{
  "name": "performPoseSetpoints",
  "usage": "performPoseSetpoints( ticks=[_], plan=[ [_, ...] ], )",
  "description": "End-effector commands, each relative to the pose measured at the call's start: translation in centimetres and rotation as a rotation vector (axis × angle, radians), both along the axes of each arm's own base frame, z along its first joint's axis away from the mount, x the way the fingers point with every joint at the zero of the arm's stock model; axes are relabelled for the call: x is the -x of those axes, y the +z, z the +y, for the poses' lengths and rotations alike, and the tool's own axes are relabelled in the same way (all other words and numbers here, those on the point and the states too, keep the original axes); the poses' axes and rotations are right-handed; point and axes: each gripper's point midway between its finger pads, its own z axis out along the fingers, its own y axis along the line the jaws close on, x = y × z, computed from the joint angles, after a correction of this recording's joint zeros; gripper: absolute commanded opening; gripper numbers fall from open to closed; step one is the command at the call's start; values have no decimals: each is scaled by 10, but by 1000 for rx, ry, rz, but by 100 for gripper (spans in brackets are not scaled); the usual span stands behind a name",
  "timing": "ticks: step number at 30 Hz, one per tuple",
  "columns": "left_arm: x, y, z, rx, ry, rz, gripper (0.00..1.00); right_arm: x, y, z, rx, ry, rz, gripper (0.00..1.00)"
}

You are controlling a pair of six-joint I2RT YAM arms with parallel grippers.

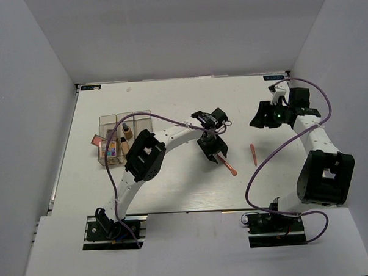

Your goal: Organize the makeup

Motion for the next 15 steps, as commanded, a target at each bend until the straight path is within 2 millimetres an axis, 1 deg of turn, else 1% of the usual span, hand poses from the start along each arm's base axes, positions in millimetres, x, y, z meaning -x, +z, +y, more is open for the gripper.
performPoseSetpoints(
  ticks=[1,3,6,11,15],
  plan=[
    [-4,20,-14,51,19,-15,54,0,10,2,-27,3,-39,60],
    [-3,21,-21,68,10,-27,54,3,8,2,-28,2,-37,60],
    [-6,22,-23,80,10,-38,55,5,6,1,-29,0,-35,60],
    [3,7,-23,59,-1,28,55,5,8,1,-35,-6,-38,60],
    [3,4,-24,60,1,34,55,6,7,-1,-40,-11,-38,59]
  ],
)
